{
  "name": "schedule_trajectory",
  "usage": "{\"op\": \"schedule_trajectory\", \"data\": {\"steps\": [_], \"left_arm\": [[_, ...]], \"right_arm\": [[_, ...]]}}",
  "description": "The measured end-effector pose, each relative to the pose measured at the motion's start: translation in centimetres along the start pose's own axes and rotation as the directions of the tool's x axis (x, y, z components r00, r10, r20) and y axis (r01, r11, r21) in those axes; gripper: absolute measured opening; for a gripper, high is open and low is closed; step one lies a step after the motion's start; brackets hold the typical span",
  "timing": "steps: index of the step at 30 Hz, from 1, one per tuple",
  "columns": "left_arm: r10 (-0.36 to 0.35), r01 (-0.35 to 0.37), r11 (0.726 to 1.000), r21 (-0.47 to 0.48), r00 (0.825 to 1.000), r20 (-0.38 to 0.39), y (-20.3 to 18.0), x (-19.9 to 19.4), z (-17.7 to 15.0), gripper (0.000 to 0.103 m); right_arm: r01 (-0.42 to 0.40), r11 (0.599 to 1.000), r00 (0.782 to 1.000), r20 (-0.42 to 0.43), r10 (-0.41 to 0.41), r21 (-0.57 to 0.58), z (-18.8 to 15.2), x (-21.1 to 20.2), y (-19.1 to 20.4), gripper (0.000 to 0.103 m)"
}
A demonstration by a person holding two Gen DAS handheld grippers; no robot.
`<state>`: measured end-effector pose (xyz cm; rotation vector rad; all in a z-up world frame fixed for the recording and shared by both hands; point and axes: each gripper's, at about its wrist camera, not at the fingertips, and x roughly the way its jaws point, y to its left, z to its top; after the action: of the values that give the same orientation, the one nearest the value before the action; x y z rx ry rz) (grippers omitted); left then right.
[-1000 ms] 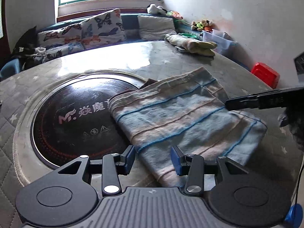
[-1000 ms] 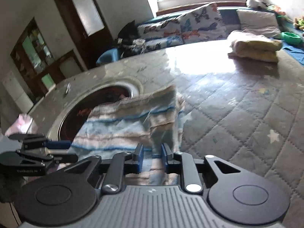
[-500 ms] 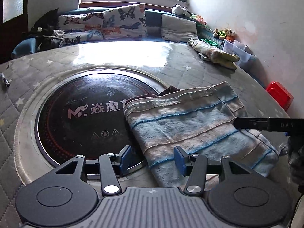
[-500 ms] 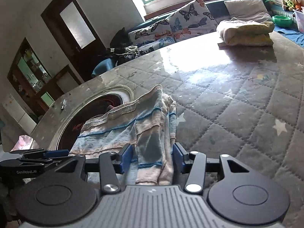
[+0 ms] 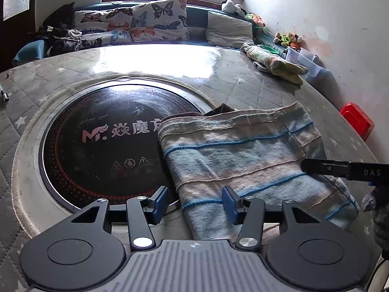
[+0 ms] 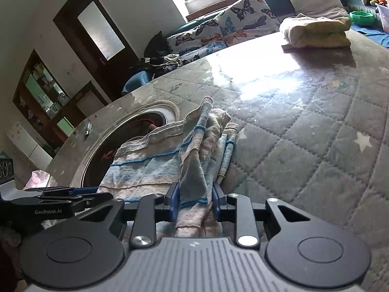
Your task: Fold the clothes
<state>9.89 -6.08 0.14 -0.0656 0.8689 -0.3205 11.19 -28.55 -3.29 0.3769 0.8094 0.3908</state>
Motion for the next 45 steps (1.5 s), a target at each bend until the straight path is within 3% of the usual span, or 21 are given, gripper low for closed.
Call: {"op": "schedule_trajectory", "data": {"steps": [4,14,18,21,23,25,27,35,45], "left_arm": [[0.002,-0.002,1.000,0.005,1.000,-0.002,0.1,-0.1,0.0,0.053],[0.012,-0.012,1.000,0.012,1.000,0.000,0.2,-0.1,-0.5,0.070],[0.016,-0.016,1.000,0.014,1.000,0.010,0.3,-0.3,-1.0,0.078],[0.034,-0.034,0.999,0.025,0.999,0.023,0.5,-0.5,-1.4,0.088],[0.042,-0.043,0.999,0.030,0.999,0.029,0.6,-0.6,-1.7,0.093],[0.049,-0.050,0.998,0.037,0.998,0.032,0.7,-0.6,-1.9,0.099],[0.055,-0.057,0.997,0.048,0.998,0.037,0.6,-0.6,-2.2,0.103],[0.055,-0.059,0.996,0.069,0.997,0.059,0.8,-0.7,-2.8,0.103],[0.057,-0.068,0.993,0.095,0.992,0.113,0.6,-0.5,-3.3,0.103]], "right_arm": [[0.019,1.000,1.000,0.013,-0.019,-0.013,0.0,0.0,0.2,0.034],[0.045,0.997,0.998,0.050,-0.041,-0.070,-0.7,0.4,1.2,0.047],[0.035,0.996,0.997,0.066,-0.030,-0.087,-1.0,0.4,1.5,0.057],[0.030,0.995,0.997,0.074,-0.023,-0.095,-1.1,0.3,1.6,0.071],[0.036,0.994,0.997,0.076,-0.028,-0.107,-1.3,0.3,1.7,0.073],[0.044,0.990,0.997,0.074,-0.035,-0.134,-1.4,0.4,2.2,0.085],[0.062,0.984,0.996,0.070,-0.050,-0.168,-1.6,0.6,2.8,0.087],[0.081,0.971,0.995,0.067,-0.067,-0.226,-2.1,1.1,3.7,0.103],[0.104,0.953,0.993,0.084,-0.083,-0.284,-3.1,1.3,4.2,0.103]]}}
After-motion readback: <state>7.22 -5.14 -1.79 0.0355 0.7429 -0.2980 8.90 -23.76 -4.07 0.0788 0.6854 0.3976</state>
